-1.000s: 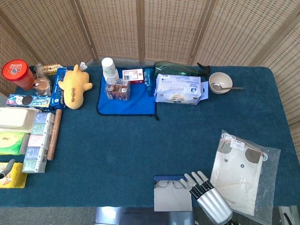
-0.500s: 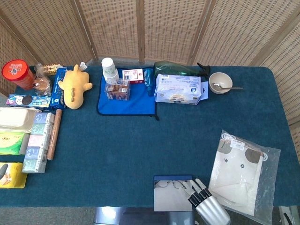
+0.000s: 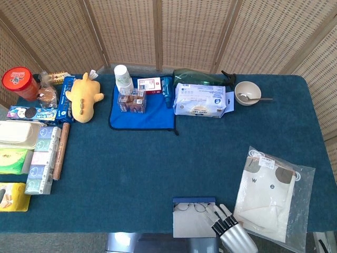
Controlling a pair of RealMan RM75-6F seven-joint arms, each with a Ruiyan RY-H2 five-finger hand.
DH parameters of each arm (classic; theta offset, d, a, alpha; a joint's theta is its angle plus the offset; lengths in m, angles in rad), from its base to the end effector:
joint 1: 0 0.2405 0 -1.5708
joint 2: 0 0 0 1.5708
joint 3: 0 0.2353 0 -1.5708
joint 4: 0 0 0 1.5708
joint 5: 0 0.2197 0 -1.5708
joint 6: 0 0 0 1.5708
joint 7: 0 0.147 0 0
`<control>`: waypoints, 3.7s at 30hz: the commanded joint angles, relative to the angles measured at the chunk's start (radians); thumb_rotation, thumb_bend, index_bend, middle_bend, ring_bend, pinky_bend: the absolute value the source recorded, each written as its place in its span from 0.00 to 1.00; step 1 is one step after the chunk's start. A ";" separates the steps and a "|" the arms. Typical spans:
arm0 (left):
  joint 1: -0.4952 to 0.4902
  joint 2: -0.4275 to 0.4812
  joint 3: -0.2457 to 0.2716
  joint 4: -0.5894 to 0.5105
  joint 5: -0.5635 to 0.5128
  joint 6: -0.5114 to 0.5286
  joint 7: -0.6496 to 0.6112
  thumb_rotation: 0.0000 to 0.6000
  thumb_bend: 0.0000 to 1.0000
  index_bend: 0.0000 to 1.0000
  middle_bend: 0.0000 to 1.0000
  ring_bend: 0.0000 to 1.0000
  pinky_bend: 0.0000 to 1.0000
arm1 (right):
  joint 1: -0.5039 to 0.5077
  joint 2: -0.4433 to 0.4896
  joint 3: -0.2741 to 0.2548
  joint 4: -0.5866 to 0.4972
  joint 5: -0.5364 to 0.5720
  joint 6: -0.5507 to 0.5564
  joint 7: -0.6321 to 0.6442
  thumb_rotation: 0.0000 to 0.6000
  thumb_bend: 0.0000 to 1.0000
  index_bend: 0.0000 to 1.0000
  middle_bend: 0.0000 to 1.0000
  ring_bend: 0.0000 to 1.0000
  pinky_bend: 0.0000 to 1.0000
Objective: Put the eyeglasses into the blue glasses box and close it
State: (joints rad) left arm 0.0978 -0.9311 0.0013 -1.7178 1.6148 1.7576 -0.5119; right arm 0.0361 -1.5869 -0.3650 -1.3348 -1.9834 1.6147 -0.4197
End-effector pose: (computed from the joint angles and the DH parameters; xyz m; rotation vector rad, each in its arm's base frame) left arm -0.2871 0.1166 0.2083 -1.1171 -1.1008 -1.3070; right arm -0.2219 -0.0548 -0.0177 1.9995 -0.6379 1.0200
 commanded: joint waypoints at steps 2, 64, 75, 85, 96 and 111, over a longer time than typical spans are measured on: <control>0.012 0.002 0.003 0.006 0.012 0.020 -0.007 1.00 0.29 0.00 0.09 0.00 0.00 | -0.020 -0.038 0.012 0.065 -0.012 0.015 0.041 1.00 0.04 0.00 0.03 0.00 0.11; 0.056 -0.067 0.000 0.167 -0.030 0.032 -0.135 1.00 0.29 0.00 0.09 0.00 0.00 | 0.064 -0.113 0.118 -0.004 -0.028 -0.135 0.102 1.00 0.25 0.40 0.24 0.15 0.22; 0.047 -0.078 -0.013 0.187 -0.042 0.014 -0.153 1.00 0.28 0.00 0.09 0.00 0.00 | 0.083 -0.103 0.139 -0.072 0.004 -0.197 0.057 1.00 0.33 0.49 0.28 0.19 0.28; 0.050 -0.084 -0.017 0.192 -0.042 0.019 -0.154 1.00 0.28 0.00 0.09 0.00 0.00 | 0.084 -0.110 0.150 -0.083 0.017 -0.207 0.036 1.00 0.34 0.58 0.34 0.25 0.32; 0.044 -0.091 -0.017 0.193 -0.035 0.009 -0.147 1.00 0.28 0.00 0.09 0.00 0.00 | 0.097 -0.085 0.168 -0.145 0.030 -0.218 0.019 1.00 0.34 0.60 0.36 0.26 0.33; 0.031 -0.098 -0.018 0.178 -0.034 -0.014 -0.128 1.00 0.28 0.00 0.09 0.00 0.00 | 0.175 -0.049 0.247 -0.260 0.087 -0.321 -0.023 1.00 0.34 0.60 0.36 0.26 0.32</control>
State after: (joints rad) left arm 0.1295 -1.0280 -0.0171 -1.5393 1.5810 1.7447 -0.6403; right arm 0.2052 -1.6383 -0.1240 -1.5883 -1.9025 1.3013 -0.4394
